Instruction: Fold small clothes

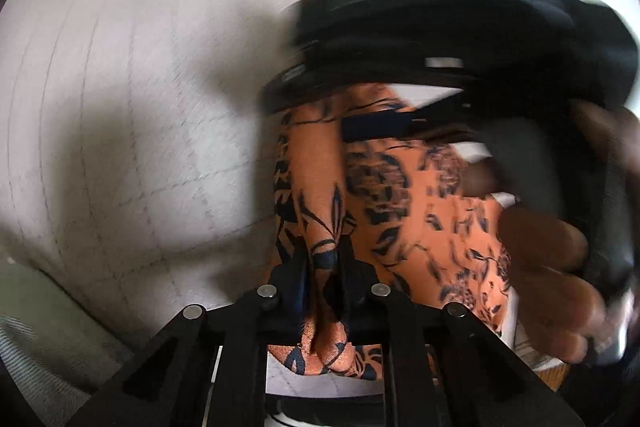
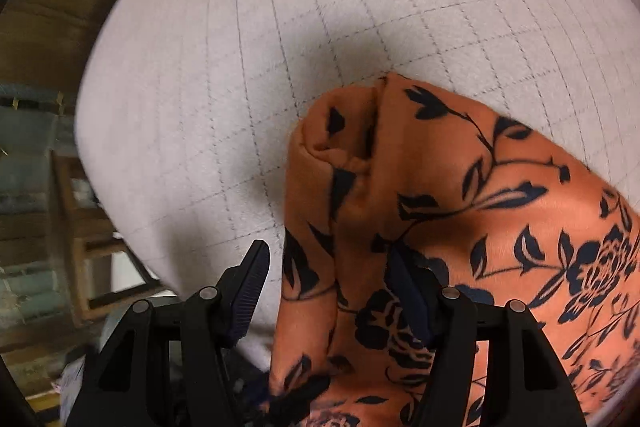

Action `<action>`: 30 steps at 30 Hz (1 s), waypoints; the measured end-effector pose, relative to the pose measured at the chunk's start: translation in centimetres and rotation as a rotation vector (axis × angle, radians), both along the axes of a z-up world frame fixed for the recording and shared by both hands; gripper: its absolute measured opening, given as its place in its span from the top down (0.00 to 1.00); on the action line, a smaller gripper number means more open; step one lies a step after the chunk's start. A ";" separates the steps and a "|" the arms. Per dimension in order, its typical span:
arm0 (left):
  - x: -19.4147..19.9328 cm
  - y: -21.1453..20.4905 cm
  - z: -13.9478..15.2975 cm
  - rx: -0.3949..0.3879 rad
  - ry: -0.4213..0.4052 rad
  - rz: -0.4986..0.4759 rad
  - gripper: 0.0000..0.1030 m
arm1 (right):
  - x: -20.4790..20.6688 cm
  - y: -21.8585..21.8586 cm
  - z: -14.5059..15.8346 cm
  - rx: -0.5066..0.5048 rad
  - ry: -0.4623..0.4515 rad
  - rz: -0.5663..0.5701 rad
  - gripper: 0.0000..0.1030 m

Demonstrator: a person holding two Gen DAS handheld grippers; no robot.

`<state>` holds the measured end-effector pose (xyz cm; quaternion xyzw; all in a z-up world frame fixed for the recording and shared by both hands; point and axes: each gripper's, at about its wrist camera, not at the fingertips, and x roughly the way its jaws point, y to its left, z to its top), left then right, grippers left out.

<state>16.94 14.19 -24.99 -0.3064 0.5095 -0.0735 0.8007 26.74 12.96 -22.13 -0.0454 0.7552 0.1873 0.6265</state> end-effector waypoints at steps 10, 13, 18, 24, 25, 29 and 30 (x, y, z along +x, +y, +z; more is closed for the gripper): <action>-0.9 -1.1 2.4 0.031 -0.115 -0.036 0.91 | -1.6 0.0 1.3 -0.103 -0.087 0.077 0.83; -2.6 -3.1 6.0 0.087 -0.215 -0.091 0.91 | -2.5 -3.4 6.2 0.073 -0.156 0.007 0.84; -4.8 -9.8 13.2 0.167 -0.401 -0.221 0.91 | -5.1 -13.5 15.9 0.388 -0.328 -0.152 0.85; -3.6 -24.5 16.4 0.250 -0.484 -0.488 0.91 | -7.7 -32.0 21.8 0.606 -0.496 -0.427 0.85; -3.0 -27.7 15.7 0.276 -0.471 -0.548 0.91 | -8.2 -35.7 21.4 0.618 -0.503 -0.488 0.85; -0.8 -35.1 11.5 0.314 -0.376 -0.675 0.90 | -8.7 -46.3 15.9 0.668 -0.452 -0.685 0.84; -0.1 -36.9 9.7 0.327 -0.342 -0.696 0.90 | -8.7 -48.6 13.7 0.678 -0.427 -0.727 0.84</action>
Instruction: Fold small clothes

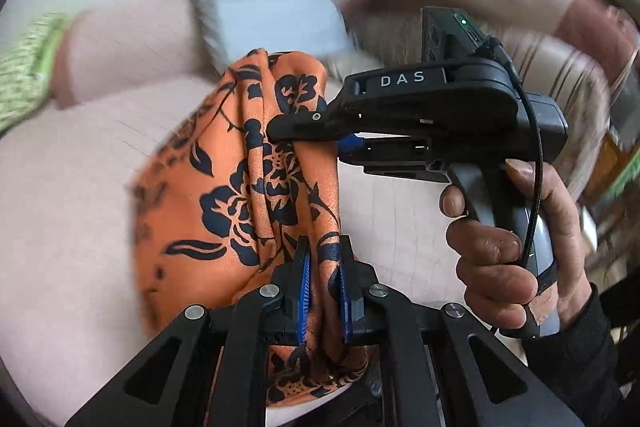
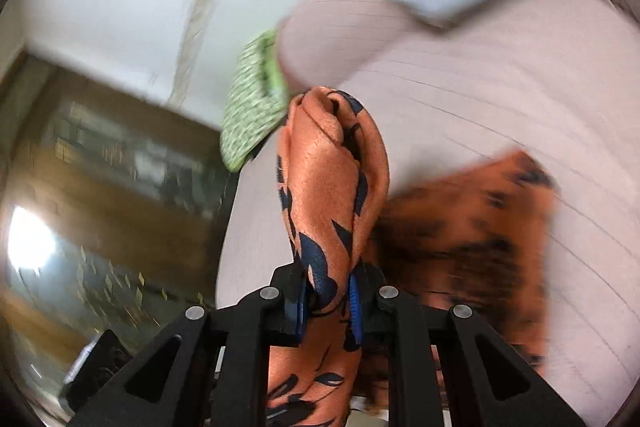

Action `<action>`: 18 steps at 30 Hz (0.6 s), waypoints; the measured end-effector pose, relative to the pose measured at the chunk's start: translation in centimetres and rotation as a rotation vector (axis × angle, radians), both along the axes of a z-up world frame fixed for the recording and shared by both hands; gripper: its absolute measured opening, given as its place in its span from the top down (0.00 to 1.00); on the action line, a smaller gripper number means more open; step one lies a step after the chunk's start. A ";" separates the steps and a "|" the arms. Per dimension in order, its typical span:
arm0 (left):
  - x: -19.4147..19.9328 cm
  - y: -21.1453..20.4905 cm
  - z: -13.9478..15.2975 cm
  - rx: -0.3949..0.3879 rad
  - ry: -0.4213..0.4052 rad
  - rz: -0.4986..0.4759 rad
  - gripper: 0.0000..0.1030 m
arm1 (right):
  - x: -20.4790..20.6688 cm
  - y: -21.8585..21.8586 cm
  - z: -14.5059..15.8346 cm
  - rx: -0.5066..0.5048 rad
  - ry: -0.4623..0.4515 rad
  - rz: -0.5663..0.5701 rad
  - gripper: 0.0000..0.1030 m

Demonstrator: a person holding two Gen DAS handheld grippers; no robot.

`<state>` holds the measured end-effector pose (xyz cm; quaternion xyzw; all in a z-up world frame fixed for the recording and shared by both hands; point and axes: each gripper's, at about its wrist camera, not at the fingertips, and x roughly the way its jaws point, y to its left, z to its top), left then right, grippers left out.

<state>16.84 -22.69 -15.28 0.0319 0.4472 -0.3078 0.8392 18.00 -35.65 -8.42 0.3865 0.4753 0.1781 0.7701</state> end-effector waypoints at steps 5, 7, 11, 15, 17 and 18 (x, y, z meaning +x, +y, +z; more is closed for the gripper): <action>3.1 -4.5 -6.3 0.051 0.125 0.013 0.89 | -0.3 -5.3 -8.8 0.087 0.124 -0.103 0.84; 3.3 -4.6 -7.1 0.032 0.139 0.013 0.86 | -0.3 -5.0 -10.8 0.120 0.154 -0.125 0.78; 3.1 -3.7 -7.0 -0.054 0.222 -0.021 0.80 | -0.5 -5.7 -9.8 0.018 0.129 -0.144 0.61; 2.2 2.7 -3.4 -0.183 0.204 -0.026 0.65 | -3.1 -7.3 -6.7 -0.020 0.054 -0.266 0.51; 2.0 5.7 -2.3 -0.184 0.147 0.031 0.60 | -4.5 -6.8 -4.6 -0.009 0.011 -0.273 0.50; 2.3 7.1 -2.6 -0.165 0.128 0.064 0.59 | -5.3 -6.0 -3.4 -0.024 -0.017 -0.258 0.49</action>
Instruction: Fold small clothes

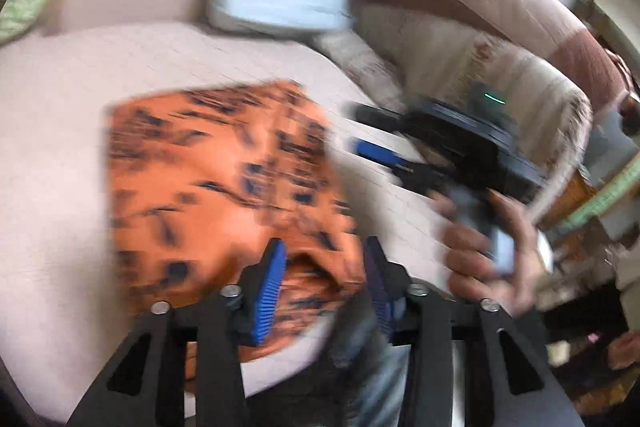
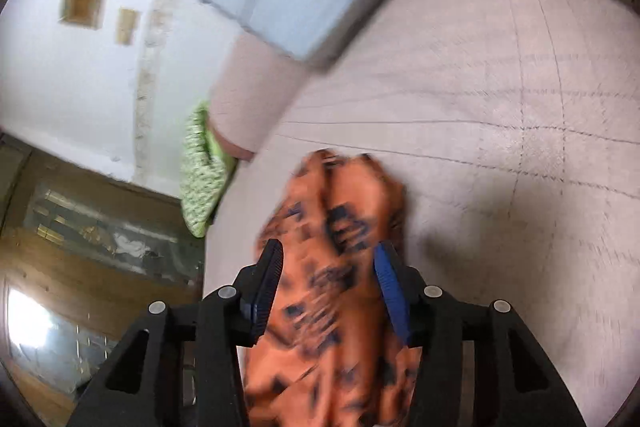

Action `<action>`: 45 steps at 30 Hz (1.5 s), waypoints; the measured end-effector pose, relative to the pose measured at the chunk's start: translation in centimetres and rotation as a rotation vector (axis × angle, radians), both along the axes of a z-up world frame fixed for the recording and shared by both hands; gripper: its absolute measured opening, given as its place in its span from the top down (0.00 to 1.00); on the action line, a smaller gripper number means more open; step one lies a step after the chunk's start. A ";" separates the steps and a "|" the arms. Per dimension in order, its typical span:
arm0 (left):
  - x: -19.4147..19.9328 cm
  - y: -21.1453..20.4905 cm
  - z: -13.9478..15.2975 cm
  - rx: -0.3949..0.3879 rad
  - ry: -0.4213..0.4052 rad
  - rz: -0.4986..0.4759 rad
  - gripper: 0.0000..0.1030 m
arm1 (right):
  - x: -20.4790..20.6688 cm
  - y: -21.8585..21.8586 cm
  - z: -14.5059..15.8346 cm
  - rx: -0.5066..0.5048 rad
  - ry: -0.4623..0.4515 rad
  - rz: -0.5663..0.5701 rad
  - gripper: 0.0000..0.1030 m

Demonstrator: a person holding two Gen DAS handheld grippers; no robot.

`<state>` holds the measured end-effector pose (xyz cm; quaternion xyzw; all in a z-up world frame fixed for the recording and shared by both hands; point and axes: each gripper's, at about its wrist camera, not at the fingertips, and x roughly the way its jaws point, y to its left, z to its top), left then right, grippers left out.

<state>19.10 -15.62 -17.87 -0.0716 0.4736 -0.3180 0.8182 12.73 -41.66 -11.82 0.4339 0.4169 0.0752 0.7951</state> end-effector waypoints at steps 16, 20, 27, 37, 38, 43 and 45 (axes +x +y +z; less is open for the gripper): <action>-1.0 3.6 -2.8 0.040 0.029 0.140 0.60 | -2.0 15.1 0.4 -0.458 0.202 0.302 0.49; -0.5 3.9 -3.6 0.022 0.051 0.152 0.60 | -1.5 15.5 -0.5 -0.599 0.318 0.288 0.82; -0.7 3.8 -3.7 0.035 0.033 0.145 0.61 | -4.3 10.5 1.8 -0.570 0.370 0.061 0.86; -1.3 7.1 -2.0 -0.067 0.073 0.183 0.58 | -3.7 12.5 5.1 -0.468 0.153 0.093 0.45; -1.0 7.4 -2.1 -0.064 0.075 0.198 0.57 | -2.8 12.8 4.4 -0.488 0.171 0.113 0.46; -0.3 7.5 -4.4 0.012 0.131 0.210 0.57 | -2.6 9.6 0.7 -0.545 0.383 -0.009 0.64; -0.3 7.3 -5.7 0.024 0.165 0.200 0.56 | -3.6 7.8 -0.2 -0.484 0.435 -0.068 0.63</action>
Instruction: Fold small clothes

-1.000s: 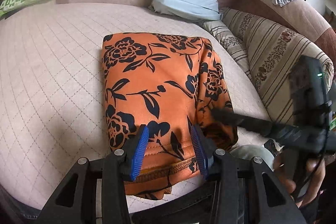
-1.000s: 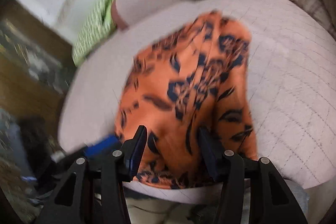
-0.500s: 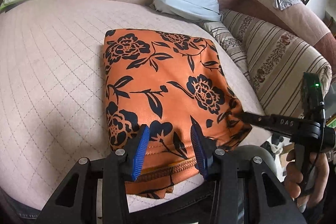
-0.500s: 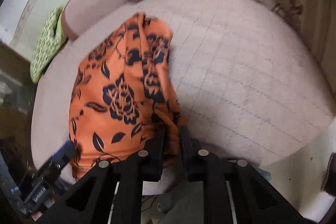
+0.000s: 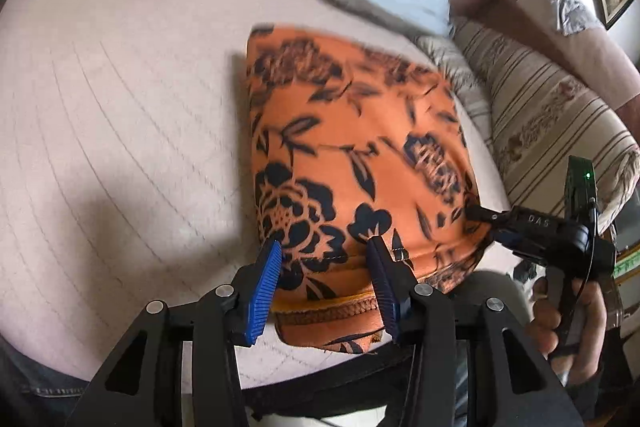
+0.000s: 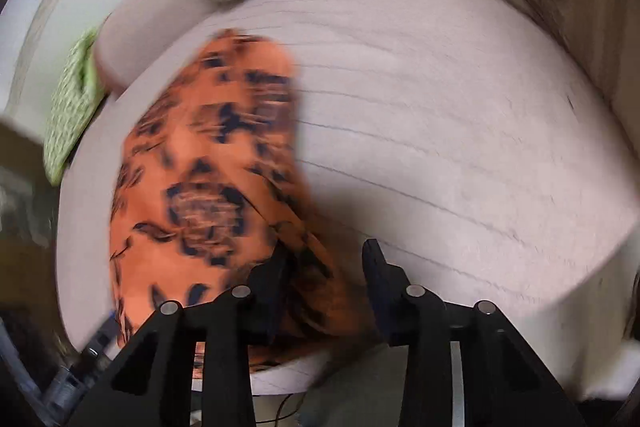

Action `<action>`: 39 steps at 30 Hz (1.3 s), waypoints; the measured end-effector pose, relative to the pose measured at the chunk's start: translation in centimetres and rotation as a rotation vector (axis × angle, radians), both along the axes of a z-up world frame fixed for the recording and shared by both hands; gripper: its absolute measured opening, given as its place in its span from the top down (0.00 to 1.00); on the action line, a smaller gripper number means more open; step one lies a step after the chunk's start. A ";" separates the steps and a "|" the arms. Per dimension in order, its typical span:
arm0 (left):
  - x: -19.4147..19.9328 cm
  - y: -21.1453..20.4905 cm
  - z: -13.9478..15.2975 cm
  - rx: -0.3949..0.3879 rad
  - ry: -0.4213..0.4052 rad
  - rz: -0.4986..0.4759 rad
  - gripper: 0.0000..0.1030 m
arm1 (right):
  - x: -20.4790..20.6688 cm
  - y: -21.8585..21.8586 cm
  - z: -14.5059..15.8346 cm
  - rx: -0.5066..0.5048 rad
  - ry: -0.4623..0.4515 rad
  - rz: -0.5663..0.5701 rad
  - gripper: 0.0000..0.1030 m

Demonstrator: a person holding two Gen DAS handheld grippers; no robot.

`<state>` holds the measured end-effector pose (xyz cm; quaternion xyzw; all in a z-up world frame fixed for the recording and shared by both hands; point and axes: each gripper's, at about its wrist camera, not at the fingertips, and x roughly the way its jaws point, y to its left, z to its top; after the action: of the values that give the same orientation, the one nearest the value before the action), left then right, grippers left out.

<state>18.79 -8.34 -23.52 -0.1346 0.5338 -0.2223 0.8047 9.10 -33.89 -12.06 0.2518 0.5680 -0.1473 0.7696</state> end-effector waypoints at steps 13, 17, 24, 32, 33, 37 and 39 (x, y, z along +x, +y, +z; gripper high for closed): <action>6.4 3.1 1.2 -0.200 0.095 0.072 0.41 | 7.5 -0.5 2.6 0.210 -0.238 0.152 0.24; 10.3 2.2 -2.4 -0.216 0.194 0.096 0.41 | 11.6 -1.7 -2.3 0.286 -0.120 0.193 0.25; 10.6 2.6 -3.8 -0.259 0.198 0.112 0.42 | 10.2 -1.6 -5.7 0.468 -0.114 0.206 0.51; 11.4 2.3 -5.3 -0.233 0.218 0.139 0.74 | 12.3 0.9 -5.9 0.391 -0.085 0.241 0.74; 11.1 2.4 -4.8 -0.239 0.206 0.133 0.77 | 12.0 1.1 -5.6 0.402 -0.093 0.232 0.75; 9.1 3.7 -1.6 -0.274 0.148 0.103 0.78 | 10.9 3.2 -3.4 0.407 -0.142 0.242 0.78; 7.9 5.8 -0.1 -0.283 0.123 0.127 0.79 | 10.4 5.3 -1.9 0.434 -0.175 0.263 0.78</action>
<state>26.65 -2.59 -23.63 -0.2931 0.5359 -0.2355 0.7560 19.54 -28.57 -14.01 0.3465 0.5456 0.1016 0.7562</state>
